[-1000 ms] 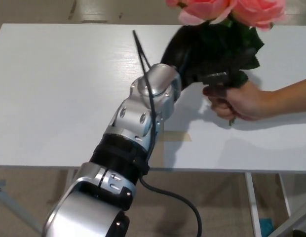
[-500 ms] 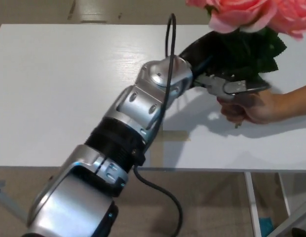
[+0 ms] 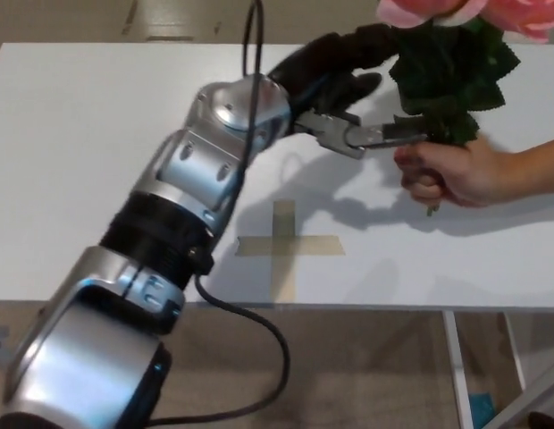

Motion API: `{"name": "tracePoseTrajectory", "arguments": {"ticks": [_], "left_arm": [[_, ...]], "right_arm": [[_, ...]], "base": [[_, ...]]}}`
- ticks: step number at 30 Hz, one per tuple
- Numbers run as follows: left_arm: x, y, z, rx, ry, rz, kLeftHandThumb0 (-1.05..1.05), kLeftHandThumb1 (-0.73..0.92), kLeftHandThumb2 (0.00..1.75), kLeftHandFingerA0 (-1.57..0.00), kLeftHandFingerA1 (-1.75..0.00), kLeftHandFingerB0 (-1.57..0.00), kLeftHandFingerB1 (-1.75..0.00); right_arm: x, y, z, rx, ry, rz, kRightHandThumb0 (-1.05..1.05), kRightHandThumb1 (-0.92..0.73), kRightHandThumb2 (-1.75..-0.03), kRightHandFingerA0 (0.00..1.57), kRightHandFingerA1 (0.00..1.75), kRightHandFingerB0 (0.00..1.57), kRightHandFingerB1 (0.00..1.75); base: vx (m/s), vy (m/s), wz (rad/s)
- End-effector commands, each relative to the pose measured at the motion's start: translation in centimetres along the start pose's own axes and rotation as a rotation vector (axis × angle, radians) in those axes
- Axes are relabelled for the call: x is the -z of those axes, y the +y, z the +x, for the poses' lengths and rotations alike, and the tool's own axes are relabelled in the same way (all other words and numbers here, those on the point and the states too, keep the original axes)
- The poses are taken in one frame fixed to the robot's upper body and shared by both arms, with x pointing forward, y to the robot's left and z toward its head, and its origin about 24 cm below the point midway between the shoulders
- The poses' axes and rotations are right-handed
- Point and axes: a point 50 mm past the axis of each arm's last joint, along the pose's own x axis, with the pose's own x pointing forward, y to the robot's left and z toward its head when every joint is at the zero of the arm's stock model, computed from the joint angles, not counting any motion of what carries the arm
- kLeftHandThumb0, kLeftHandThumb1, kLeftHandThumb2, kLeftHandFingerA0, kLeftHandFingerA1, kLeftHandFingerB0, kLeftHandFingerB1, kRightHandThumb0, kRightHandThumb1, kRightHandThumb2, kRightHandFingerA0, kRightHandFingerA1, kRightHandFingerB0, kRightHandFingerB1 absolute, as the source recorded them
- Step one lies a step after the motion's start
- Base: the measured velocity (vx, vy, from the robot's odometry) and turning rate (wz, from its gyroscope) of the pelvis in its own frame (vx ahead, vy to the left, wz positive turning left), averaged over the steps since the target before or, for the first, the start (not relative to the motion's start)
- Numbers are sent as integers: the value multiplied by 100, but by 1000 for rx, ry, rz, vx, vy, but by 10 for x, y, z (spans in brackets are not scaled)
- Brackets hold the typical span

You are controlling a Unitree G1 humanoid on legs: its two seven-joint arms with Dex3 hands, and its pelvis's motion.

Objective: Use the left hand to pick up the rose and passes it to a human.

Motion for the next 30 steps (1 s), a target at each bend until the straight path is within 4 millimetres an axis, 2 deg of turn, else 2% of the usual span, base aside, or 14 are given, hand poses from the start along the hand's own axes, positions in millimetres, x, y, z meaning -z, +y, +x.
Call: {"name": "tracePoseTrajectory", "arguments": {"ticks": [1,2,4,5,8,12,15,19,25,26,27,28,29,30], "left_arm": [[-4,19,-12,-5,6,60,-88,47,59,0,0,0,0],[-2,23,-16,-11,8,67,-89,47,58,0,0,0,0],[-2,25,-19,-12,9,70,-89,47,58,0,0,0,0],[1,31,-25,-14,0,71,-89,47,58,0,0,0,0],[2,32,-27,-12,-1,71,-89,47,58,0,0,0,0],[5,54,-56,-7,-37,90,-86,49,57,0,0,0,0],[6,64,-84,-32,-70,128,-84,49,56,0,0,0,0],[14,70,-119,-30,-153,75,-72,41,82,0,0,0,-9],[19,63,-173,-52,-220,93,-66,41,80,-8,-22,0,-15],[21,61,-179,-57,-234,94,-75,45,57,-11,-26,0,-19],[23,59,-188,-60,-241,81,-66,40,77,-11,-32,0,-17],[27,54,-205,-67,-247,51,-63,38,75,-12,-39,-1,-23],[32,48,-224,-75,-250,23,-32,16,80,0,-46,-2,-50],[33,46,-231,-77,-253,6,-32,16,80,0,-46,-2,-50]], "right_arm": [[7,-1,-2,-4,34,8,-59,-79,-65,62,41,50,35],[8,-2,-2,-3,34,6,-60,-65,-98,53,56,43,51],[8,-2,-2,-3,35,5,-60,-65,-98,53,56,43,51],[7,-2,-2,-4,34,2,-60,-79,-66,62,41,50,35],[7,-2,-2,-4,35,2,-60,-79,-66,62,41,50,35],[7,-2,-1,-6,36,9,-59,-79,-65,61,40,50,36],[7,-3,-1,-5,39,4,-59,-79,-65,61,41,50,36],[8,-4,-1,-4,42,-3,-59,-79,-65,61,41,50,36],[12,-5,-2,2,57,-5,-60,-79,-65,61,40,50,35],[12,-5,-3,1,59,-3,-59,-79,-65,61,40,50,36],[13,-5,-3,0,62,-3,-59,-79,-65,61,41,50,36],[13,-4,-3,0,67,-3,-59,-79,-65,61,41,50,36],[14,-4,-3,-1,72,-5,-59,-79,-65,61,40,50,35],[15,-4,-3,-1,74,-7,-59,-79,-65,61,40,50,35]], "base": [[0,0,0],[0,0,0],[0,0,0],[0,0,0],[0,0,0],[0,0,0],[0,0,0],[0,0,0],[0,0,0],[0,0,0],[0,0,0],[0,0,0],[0,0,0],[0,0,0]]}}
